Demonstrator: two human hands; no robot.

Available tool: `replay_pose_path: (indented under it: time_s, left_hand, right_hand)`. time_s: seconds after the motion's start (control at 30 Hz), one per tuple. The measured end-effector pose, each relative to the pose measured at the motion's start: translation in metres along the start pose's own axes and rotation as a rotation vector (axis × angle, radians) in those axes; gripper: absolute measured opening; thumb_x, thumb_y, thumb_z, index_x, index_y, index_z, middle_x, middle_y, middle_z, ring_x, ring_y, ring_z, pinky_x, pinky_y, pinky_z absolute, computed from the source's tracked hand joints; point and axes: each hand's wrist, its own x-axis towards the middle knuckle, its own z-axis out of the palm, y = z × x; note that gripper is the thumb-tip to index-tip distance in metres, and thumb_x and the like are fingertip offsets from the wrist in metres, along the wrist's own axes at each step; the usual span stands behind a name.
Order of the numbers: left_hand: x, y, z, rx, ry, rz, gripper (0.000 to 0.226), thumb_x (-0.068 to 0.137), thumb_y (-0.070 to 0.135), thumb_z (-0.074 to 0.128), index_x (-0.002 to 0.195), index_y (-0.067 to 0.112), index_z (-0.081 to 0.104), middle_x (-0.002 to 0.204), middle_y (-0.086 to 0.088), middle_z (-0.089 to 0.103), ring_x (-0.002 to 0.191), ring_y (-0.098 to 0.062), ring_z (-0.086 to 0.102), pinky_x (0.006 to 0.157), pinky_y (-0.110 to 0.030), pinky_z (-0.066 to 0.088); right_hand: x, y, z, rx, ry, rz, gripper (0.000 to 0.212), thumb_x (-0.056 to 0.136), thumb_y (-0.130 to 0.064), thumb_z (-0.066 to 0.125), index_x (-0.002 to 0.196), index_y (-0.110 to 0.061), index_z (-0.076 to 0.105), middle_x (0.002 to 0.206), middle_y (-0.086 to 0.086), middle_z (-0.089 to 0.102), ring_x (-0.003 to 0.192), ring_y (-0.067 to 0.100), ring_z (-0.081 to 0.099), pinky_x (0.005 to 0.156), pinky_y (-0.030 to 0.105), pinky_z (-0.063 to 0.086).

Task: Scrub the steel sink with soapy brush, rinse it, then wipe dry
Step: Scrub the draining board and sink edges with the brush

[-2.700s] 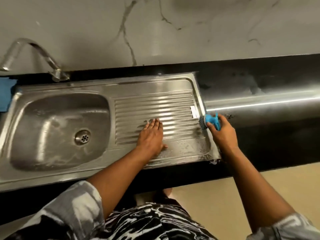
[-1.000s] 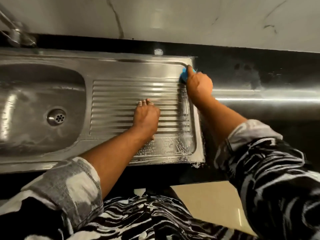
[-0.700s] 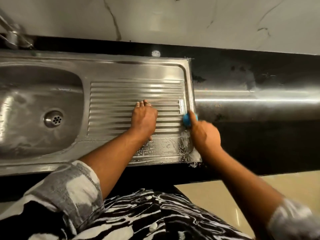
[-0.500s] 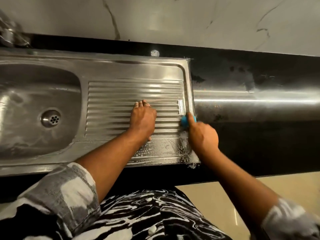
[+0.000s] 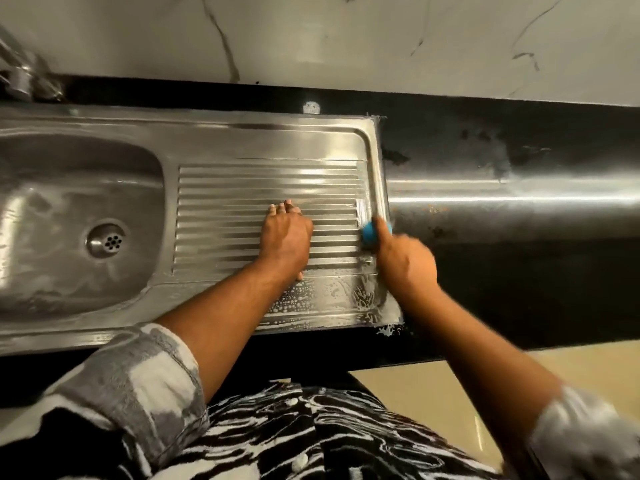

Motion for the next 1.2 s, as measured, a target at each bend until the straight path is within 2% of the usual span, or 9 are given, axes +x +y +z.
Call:
replay_pose_path:
  time_s: [0.13,0.3,0.43,0.6,0.7,0.8,0.87,1.0,1.2]
  left_hand:
    - [0.000,0.001,0.000,0.015,0.018,0.009,0.064,0.088,0.024,0.086,0.142,0.002,0.059,0.144,-0.015,0.062,0.130,-0.030,0.060,0.114,-0.041,0.044]
    - [0.004,0.002,0.003,0.015,0.039,-0.007,0.077,0.085,0.021,0.087,0.149,-0.003,0.050,0.149,-0.018,0.058,0.136,-0.032,0.057,0.121,-0.042,0.040]
    - [0.007,0.003,0.003,0.038,0.022,0.024,0.064,0.086,0.018,0.085,0.142,0.003,0.059,0.145,-0.017,0.060,0.135,-0.032,0.056,0.119,-0.042,0.039]
    - [0.007,-0.001,0.000,-0.010,0.029,0.058,0.055,0.082,0.029,0.090,0.129,0.010,0.068,0.131,-0.012,0.066,0.123,-0.027,0.060,0.110,-0.039,0.045]
    - [0.016,-0.012,-0.011,-0.070,0.043,0.037,0.095,0.062,0.054,0.097,0.136,0.007,0.060,0.128,-0.010,0.066,0.120,-0.027,0.061,0.106,-0.040,0.048]
    - [0.042,-0.024,-0.028,-0.093,0.088,0.024,0.134,0.054,0.054,0.099,0.158,-0.001,0.034,0.156,-0.018,0.049,0.142,-0.033,0.050,0.119,-0.043,0.039]
    - [0.060,-0.025,-0.038,-0.082,0.092,0.039,0.125,0.065,0.044,0.099,0.161,0.001,0.032,0.162,-0.019,0.041,0.147,-0.033,0.045,0.122,-0.044,0.038]
    - [0.081,-0.019,-0.046,-0.078,0.121,0.040,0.049,0.094,0.023,0.078,0.136,0.007,0.061,0.124,-0.012,0.065,0.114,-0.028,0.065,0.092,-0.041,0.054]
    - [0.088,-0.009,-0.052,0.032,0.087,0.022,0.033,0.099,0.015,0.070,0.131,0.009,0.065,0.124,-0.012,0.065,0.113,-0.028,0.066,0.086,-0.038,0.052]
  right_hand:
    - [-0.054,0.006,0.021,-0.079,-0.107,-0.015,0.069,0.102,-0.012,0.040,0.160,-0.034,0.009,0.087,0.009,0.066,0.062,0.026,0.056,0.054,0.037,0.044]
    - [0.053,-0.013,-0.011,-0.004,0.089,0.004,0.056,0.107,-0.019,0.038,0.158,-0.032,0.019,0.092,0.016,0.067,0.067,0.029,0.059,0.059,0.039,0.046]
    - [0.144,-0.035,-0.048,0.089,0.173,0.028,0.045,0.104,-0.020,0.041,0.149,-0.025,0.034,0.107,0.020,0.067,0.092,0.041,0.066,0.068,0.042,0.044]
    - [0.121,-0.031,-0.049,0.115,0.125,0.012,0.046,0.105,-0.024,0.045,0.150,-0.026,0.034,0.108,0.018,0.068,0.091,0.038,0.067,0.069,0.044,0.048]
    - [0.051,-0.013,-0.016,0.073,0.052,0.025,0.056,0.105,-0.018,0.039,0.156,-0.034,0.025,0.101,0.015,0.069,0.079,0.034,0.063,0.064,0.039,0.043]
    - [-0.011,-0.004,0.006,0.024,-0.043,0.011,0.065,0.102,-0.013,0.039,0.159,-0.037,0.018,0.101,0.014,0.069,0.082,0.034,0.066,0.064,0.038,0.044]
    - [-0.028,-0.004,0.013,0.006,-0.072,0.015,0.067,0.101,-0.012,0.039,0.159,-0.036,0.016,0.097,0.011,0.069,0.077,0.032,0.065,0.061,0.037,0.044]
    - [0.023,-0.007,0.002,0.040,0.035,0.003,0.053,0.106,-0.022,0.039,0.156,-0.033,0.023,0.090,0.010,0.067,0.070,0.029,0.062,0.060,0.038,0.050]
    - [0.175,-0.029,-0.051,0.160,0.210,-0.015,0.045,0.104,-0.026,0.041,0.149,-0.027,0.035,0.105,0.020,0.067,0.096,0.044,0.067,0.078,0.047,0.053]
